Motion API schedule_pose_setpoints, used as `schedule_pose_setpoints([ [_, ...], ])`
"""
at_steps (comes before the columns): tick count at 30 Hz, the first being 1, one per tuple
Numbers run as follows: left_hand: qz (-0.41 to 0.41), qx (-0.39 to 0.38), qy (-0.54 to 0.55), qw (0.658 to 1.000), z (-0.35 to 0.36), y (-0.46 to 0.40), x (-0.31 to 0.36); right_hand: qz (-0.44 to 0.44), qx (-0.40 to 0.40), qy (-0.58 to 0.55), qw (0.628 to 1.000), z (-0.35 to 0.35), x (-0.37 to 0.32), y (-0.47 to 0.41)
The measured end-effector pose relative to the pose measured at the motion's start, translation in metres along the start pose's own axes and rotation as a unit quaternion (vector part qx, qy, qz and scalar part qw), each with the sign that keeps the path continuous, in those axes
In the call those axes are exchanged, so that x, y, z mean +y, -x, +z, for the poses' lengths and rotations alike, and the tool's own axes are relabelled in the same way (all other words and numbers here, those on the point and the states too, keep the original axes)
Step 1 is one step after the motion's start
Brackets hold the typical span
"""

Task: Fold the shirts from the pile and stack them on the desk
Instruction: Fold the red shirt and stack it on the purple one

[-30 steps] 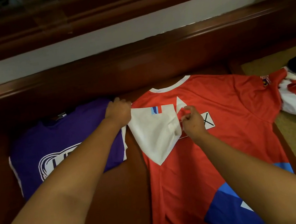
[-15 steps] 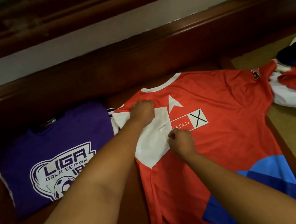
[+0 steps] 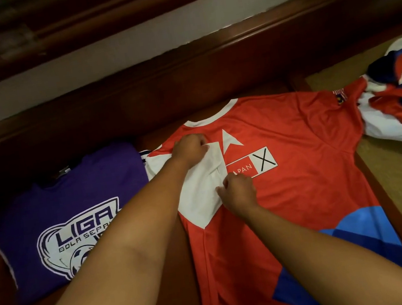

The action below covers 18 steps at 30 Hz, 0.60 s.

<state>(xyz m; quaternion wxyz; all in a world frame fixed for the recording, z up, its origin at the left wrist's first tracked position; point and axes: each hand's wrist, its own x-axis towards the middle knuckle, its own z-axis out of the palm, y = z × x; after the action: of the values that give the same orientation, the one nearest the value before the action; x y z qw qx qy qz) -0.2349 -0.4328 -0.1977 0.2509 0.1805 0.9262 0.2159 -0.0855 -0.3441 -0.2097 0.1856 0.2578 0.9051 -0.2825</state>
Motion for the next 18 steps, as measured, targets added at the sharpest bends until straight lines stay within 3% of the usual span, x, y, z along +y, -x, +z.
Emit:
schedule_pose_setpoints([
  [7,-0.028,0.054,0.032,0.998,-0.006,-0.002,-0.003,-0.015,0.022,-0.212,0.977,-0.021,0.028,0.008],
  [13,-0.01,0.072,0.031,0.997,-0.003,0.012,-0.004,-0.032,0.004,-0.121,0.992,-0.022,0.051,0.011],
  [18,-0.074,0.262,0.029,0.962,-0.012,0.067,-0.014,-0.164,0.067,-0.066,0.982,-0.02,0.018,0.025],
])
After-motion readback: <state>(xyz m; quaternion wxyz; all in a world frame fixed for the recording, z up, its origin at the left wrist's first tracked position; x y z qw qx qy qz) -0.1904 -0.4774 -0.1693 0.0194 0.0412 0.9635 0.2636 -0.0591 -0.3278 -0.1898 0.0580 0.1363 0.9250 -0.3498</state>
